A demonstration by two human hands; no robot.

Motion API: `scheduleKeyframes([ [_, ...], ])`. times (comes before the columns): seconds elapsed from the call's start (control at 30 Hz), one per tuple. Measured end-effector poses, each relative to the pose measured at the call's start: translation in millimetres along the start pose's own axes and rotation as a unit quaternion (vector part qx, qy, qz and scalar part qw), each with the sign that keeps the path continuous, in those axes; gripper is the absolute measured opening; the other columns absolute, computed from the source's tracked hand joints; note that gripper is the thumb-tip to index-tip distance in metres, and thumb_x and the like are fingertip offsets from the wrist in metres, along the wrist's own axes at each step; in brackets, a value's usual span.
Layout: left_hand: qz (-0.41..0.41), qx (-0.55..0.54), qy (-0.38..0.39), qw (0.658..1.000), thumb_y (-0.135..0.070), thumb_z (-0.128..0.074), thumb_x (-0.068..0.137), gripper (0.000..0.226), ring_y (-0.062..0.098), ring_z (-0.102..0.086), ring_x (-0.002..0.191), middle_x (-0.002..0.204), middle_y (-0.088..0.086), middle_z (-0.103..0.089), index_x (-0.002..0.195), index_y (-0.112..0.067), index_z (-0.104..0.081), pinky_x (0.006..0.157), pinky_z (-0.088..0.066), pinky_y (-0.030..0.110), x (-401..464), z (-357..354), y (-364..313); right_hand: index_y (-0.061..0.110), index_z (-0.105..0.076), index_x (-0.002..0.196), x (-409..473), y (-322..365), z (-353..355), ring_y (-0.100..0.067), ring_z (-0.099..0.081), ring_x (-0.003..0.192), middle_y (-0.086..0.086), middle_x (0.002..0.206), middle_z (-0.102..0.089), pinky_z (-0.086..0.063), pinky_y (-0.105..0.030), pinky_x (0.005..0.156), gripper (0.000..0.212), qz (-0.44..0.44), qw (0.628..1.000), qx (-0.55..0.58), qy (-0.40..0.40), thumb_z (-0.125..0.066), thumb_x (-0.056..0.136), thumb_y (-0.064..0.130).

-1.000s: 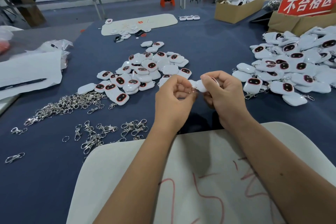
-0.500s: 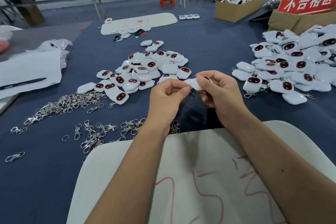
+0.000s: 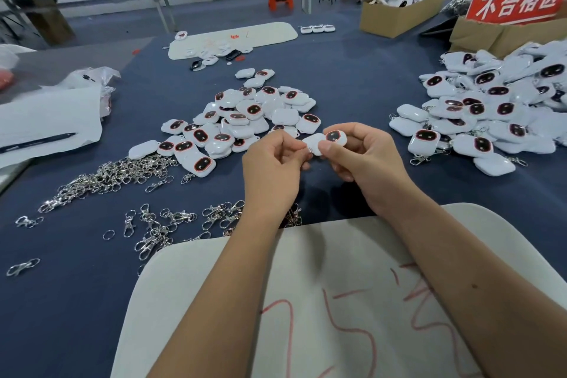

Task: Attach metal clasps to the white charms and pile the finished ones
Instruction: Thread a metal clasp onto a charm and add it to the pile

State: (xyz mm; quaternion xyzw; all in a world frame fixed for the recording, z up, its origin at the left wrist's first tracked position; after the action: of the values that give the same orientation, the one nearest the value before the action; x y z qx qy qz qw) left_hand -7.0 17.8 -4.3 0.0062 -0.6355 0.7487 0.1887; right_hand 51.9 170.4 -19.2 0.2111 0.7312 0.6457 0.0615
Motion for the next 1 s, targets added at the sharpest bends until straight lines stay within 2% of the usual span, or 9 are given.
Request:
scheduleKeyframes([
  [0.1,-0.073,0.144,0.024,0.987,0.001,-0.068,0.087,0.017,0.015,-0.065,0.072,0.074,-0.002,-0.069,0.078,-0.013,-0.067,0.069,-0.052,0.029,1,3,0,0.008,-0.069,0.103,-1,0,-2,-0.012,-0.051,0.056,-0.001,0.072,-0.069,-0.039,-0.02,0.046,0.018,0.003,1.0,-0.027,0.004,-0.08,0.09,0.011],
  [0.17,-0.09,0.226,0.043,0.969,0.0,-0.061,0.087,0.021,0.019,-0.064,0.077,0.078,-0.003,-0.069,0.078,-0.018,-0.065,0.071,-0.053,0.038,0,3,1,0.005,-0.067,0.105,-2,0,-3,-0.013,-0.05,0.055,-0.002,0.073,-0.069,-0.04,-0.02,0.046,0.02,0.009,0.999,-0.042,0.013,-0.08,0.09,0.008],
  [0.23,-0.091,0.247,0.044,0.964,0.0,-0.059,0.088,0.021,0.022,-0.065,0.079,0.079,-0.001,-0.069,0.078,-0.018,-0.065,0.073,-0.053,0.041,-2,2,1,0.004,-0.067,0.105,-2,0,-4,-0.014,-0.05,0.055,-0.003,0.073,-0.069,-0.041,-0.021,0.046,0.02,0.016,0.999,-0.046,0.014,-0.079,0.09,0.007],
  [0.3,-0.073,0.18,0.015,0.981,-0.002,-0.066,0.088,0.016,0.015,-0.066,0.075,0.076,-0.003,-0.07,0.08,-0.015,-0.068,0.071,-0.052,0.03,-3,0,0,0.007,-0.068,0.107,-2,0,-4,-0.014,-0.052,0.055,-0.001,0.073,-0.069,-0.041,-0.021,0.046,0.016,0.023,0.999,-0.041,0.002,-0.076,0.093,0.009],
  [0.4,0.027,0.0,-0.018,0.999,-0.006,-0.076,0.088,0.01,0.006,-0.069,0.067,0.073,-0.001,-0.074,0.086,-0.015,-0.071,0.066,-0.05,0.016,-4,-5,-3,0.011,-0.069,0.11,0,1,0,-0.012,-0.054,0.055,0.0,0.073,-0.07,-0.04,-0.02,0.046,0.012,0.032,0.999,-0.016,-0.006,-0.071,0.098,0.011],
  [0.57,0.12,-0.222,0.02,0.967,-0.001,-0.076,0.088,0.015,0.015,-0.072,0.079,0.09,0.01,-0.079,0.096,-0.012,-0.069,0.077,-0.055,0.025,-7,-13,-8,0.008,-0.066,0.121,3,2,4,-0.01,-0.053,0.056,-0.004,0.082,-0.07,-0.038,-0.018,0.047,0.021,0.01,0.998,0.069,0.0,-0.066,0.101,0.015],
  [0.63,0.131,-0.26,0.008,0.957,0.002,-0.075,0.087,0.014,0.016,-0.07,0.075,0.086,0.012,-0.077,0.094,-0.01,-0.07,0.075,-0.053,0.025,-8,-12,-9,0.009,-0.067,0.12,3,1,4,-0.011,-0.052,0.056,-0.005,0.082,-0.07,-0.038,-0.018,0.046,0.022,0.004,0.996,0.084,0.008,-0.067,0.1,0.017],
  [0.8,0.121,-0.238,-0.04,0.963,0.005,-0.073,0.087,0.013,0.013,-0.064,0.064,0.067,0.007,-0.07,0.086,-0.008,-0.072,0.069,-0.053,0.022,-6,-8,-7,0.016,-0.072,0.108,2,-2,-1,-0.013,-0.053,0.055,-0.009,0.082,-0.074,-0.04,-0.02,0.046,0.021,-0.001,1.0,0.029,0.008,-0.075,0.091,0.028],
  [1.0,0.049,-0.068,-0.032,0.996,0.005,-0.071,0.086,0.023,0.011,-0.062,0.063,0.065,-0.001,-0.067,0.075,-0.015,-0.069,0.069,-0.054,0.027,-2,-4,-5,0.007,-0.069,0.104,2,-1,-2,-0.017,-0.059,0.057,-0.016,0.085,-0.076,-0.041,-0.022,0.045,0.031,-0.014,1.0,0.019,-0.005,-0.078,0.088,0.031],
])
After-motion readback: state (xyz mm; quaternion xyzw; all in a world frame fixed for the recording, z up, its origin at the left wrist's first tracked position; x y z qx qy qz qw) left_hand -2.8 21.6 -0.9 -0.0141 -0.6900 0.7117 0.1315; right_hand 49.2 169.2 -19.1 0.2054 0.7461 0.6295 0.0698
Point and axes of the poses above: each hand's wrist, its own x-axis towards the middle knuckle, its own z-axis out of the back of the hand, y = z × x, the point moved 1 cm from there along x, towards the middle knuckle
